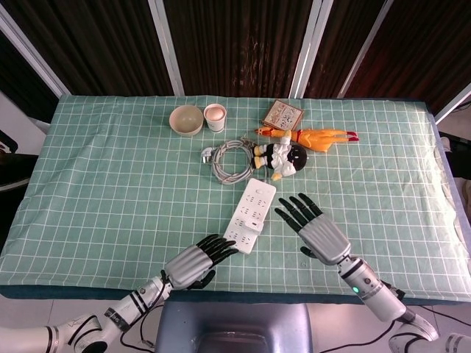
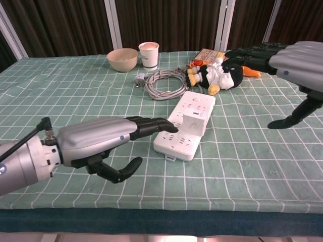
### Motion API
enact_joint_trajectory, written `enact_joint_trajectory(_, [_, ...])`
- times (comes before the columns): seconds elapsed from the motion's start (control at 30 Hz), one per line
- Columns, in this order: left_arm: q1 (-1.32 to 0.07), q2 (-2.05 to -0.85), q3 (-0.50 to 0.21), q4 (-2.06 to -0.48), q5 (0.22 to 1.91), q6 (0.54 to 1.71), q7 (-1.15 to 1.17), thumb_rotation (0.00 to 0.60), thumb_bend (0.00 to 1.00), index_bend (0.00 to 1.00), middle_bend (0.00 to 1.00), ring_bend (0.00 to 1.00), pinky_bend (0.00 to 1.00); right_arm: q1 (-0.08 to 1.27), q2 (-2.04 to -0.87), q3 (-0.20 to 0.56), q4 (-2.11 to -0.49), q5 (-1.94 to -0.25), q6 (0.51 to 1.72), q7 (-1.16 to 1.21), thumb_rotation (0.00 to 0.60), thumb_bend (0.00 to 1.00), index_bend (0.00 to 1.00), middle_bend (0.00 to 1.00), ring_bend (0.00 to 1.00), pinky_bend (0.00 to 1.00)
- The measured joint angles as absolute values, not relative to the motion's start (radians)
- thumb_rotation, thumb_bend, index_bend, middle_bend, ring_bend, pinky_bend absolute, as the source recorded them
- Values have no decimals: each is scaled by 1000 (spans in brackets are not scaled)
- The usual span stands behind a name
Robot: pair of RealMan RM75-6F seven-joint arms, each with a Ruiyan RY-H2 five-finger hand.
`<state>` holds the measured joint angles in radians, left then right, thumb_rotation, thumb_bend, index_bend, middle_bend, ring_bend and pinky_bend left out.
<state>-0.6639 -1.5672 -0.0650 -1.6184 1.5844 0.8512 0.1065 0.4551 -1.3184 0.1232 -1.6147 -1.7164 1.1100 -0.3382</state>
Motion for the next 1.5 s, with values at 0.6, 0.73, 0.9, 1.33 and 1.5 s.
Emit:
enact_joint_trajectory(0.6, [-736,-1675,-89,-1506,1434,797,183,600,649,0,0,0,0,610,-1494,145,-1497,-1595,949,-484,600,74,0,0,0,19])
enact_joint_trajectory(0.73, [-749,-1692,-91,-1487,1399,785,212,600,650,0,0,0,0,635,-1523,147,-1475,-1579,935,-510,600,74,1,0,0,18])
enact_joint_trajectory(0.9, [-760,-1701,-87,-1482,1378,784,230,600,650,0,0,0,0,669,-1560,151,-1450,-1541,900,-577,600,79,30,13,0,20])
enact_joint_trajectory(1.33, [-777,-1694,-65,-1502,1369,795,267,600,650,0,0,0,0,728,-1654,141,-1339,-1478,882,-702,600,90,130,97,0,88])
enact_joint_trajectory(1.5, [-784,-1695,-61,-1501,1361,792,280,600,650,0,0,0,0,740,-1666,129,-1317,-1483,899,-696,600,137,184,150,0,111])
